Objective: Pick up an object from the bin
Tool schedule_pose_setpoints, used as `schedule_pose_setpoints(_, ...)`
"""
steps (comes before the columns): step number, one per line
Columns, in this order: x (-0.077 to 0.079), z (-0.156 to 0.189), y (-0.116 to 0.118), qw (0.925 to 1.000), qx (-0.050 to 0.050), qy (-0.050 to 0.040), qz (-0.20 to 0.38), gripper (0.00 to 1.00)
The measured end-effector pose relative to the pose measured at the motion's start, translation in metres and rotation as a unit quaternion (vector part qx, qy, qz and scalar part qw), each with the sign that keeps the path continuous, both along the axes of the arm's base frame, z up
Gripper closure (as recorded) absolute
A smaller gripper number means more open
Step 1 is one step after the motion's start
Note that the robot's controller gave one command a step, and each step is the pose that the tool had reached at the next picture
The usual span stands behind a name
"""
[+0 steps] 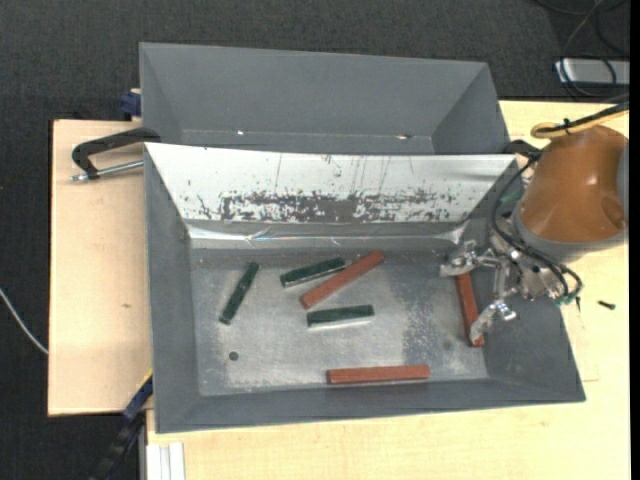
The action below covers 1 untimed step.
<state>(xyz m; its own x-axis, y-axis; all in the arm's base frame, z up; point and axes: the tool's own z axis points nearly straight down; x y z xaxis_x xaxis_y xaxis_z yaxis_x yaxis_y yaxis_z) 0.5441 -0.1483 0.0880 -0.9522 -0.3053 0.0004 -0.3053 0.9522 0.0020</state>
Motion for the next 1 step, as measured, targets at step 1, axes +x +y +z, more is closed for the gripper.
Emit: schedule_pose_setpoints(1, 0.0247, -0.0035, -0.0074, 0.9952, -0.003, 0.0007, 0.098, 1.0)
